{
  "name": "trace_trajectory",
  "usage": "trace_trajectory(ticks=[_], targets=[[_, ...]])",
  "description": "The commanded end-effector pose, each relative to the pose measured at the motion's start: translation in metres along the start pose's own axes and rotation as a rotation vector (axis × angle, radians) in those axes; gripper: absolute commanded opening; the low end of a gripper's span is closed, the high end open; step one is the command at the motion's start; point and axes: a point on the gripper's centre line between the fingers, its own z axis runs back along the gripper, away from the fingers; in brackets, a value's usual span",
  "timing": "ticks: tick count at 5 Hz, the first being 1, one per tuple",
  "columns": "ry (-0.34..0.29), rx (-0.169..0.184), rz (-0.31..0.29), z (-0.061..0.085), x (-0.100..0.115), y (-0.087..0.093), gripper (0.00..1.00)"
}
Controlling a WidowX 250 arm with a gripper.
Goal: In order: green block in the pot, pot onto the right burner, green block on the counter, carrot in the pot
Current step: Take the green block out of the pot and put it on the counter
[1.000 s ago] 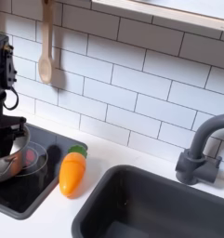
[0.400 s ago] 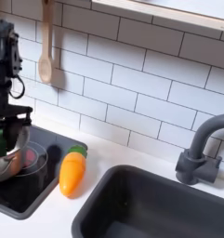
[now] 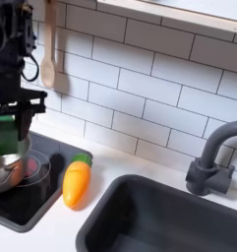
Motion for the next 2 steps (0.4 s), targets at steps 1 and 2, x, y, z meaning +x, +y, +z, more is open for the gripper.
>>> trace_trajectory(ticks=[1,2], targets=[[-0.046,-0.088,-0.134,0.032,-0.017,-0.03,0.0],[-0.024,-0.129,-0.245,0.031,-0.033,-0.054,0.0]])
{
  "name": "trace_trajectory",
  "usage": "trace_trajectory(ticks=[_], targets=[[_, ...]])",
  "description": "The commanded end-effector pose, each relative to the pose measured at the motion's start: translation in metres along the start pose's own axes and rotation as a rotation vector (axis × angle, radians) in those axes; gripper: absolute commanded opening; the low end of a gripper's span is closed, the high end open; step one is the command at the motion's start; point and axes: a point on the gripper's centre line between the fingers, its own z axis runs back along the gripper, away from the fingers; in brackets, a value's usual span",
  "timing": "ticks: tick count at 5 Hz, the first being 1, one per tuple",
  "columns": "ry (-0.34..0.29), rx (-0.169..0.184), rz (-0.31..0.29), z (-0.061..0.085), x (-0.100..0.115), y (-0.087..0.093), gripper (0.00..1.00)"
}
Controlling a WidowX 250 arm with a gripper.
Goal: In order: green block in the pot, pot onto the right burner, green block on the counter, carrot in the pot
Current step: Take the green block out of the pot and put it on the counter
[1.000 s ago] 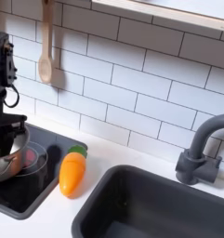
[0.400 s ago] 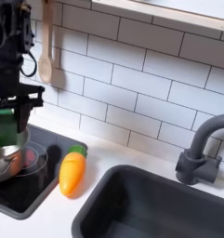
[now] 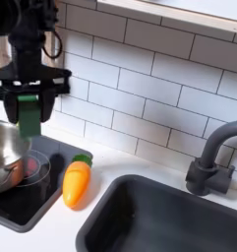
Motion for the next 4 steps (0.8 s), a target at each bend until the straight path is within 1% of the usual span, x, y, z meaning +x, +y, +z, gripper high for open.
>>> trace_trajectory(ticks=[1,2,3,4], targets=[[0.05,-0.082,-0.183,-0.008,-0.024,-0.044,0.0],[0.072,-0.127,-0.265,-0.013,-0.039,-0.058,0.0],[0.106,-0.125,-0.313,-0.022,-0.053,-0.062,0.0],[0.141,-0.134,-0.378,-0.033,-0.07,-0.058,0.0]])
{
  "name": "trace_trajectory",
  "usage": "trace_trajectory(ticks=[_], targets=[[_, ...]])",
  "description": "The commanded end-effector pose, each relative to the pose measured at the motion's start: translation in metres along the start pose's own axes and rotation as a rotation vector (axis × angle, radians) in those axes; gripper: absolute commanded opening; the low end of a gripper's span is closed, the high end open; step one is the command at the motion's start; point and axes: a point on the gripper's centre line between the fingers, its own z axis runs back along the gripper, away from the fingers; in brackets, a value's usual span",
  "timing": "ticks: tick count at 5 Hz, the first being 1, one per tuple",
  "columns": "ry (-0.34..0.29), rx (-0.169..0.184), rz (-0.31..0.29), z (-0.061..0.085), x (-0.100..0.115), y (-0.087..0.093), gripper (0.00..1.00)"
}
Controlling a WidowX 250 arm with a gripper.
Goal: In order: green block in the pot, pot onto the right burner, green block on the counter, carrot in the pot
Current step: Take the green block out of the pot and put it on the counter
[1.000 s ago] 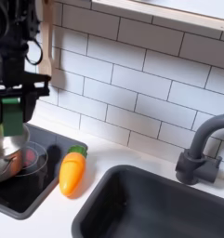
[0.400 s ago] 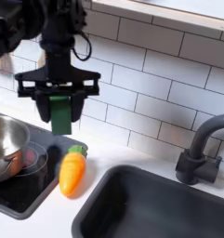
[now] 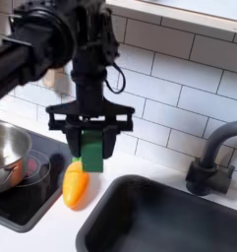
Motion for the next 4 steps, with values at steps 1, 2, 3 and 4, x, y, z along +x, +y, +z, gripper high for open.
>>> trace_trajectory(ticks=[1,2,3,4], targets=[[0.014,-0.007,-0.068,-0.004,-0.024,0.008,0.0],[0.018,0.001,-0.088,-0.01,-0.031,0.015,0.0],[0.026,0.007,-0.115,-0.02,-0.033,0.017,0.0],[0.007,0.017,-0.143,-0.025,-0.03,0.017,0.0]])
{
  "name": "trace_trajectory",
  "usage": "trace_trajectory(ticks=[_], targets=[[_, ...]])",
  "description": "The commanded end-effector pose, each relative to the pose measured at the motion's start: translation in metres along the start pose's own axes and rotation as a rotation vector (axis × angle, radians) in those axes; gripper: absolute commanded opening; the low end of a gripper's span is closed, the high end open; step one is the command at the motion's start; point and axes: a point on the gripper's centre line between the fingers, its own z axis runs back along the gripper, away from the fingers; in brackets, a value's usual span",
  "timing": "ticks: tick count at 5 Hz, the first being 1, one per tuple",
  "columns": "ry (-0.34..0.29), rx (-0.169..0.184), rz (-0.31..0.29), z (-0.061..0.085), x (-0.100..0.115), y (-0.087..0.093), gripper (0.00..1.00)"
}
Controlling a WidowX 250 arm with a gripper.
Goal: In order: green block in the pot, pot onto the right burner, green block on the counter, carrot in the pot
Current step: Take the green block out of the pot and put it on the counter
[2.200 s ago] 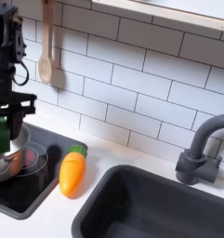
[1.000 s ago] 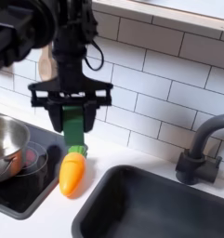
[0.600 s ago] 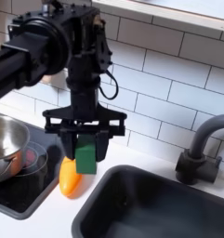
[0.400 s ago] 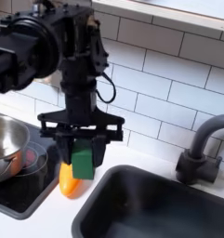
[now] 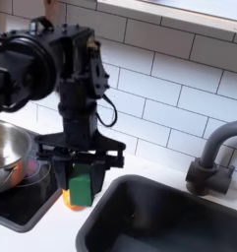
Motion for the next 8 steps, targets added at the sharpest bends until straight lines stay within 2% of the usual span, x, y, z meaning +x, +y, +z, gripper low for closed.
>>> trace_trajectory(ticks=[1,2,3,4,5,6,7,8], targets=[[-0.025,0.023,-0.064,-0.011,0.008,0.003,0.0],[-0.032,0.007,-0.079,-0.009,0.008,0.002,0.0],[-0.018,0.001,-0.106,-0.016,0.007,0.0,0.0],[-0.017,-0.002,-0.112,-0.016,0.006,-0.002,0.0],[-0.018,0.005,-0.095,-0.015,0.008,0.003,0.72],[-0.008,0.006,-0.094,-0.016,0.008,0.004,1.0],[-0.014,0.001,-0.098,-0.014,0.009,0.006,1.0],[-0.047,0.008,-0.086,-0.003,0.019,0.016,1.0]])
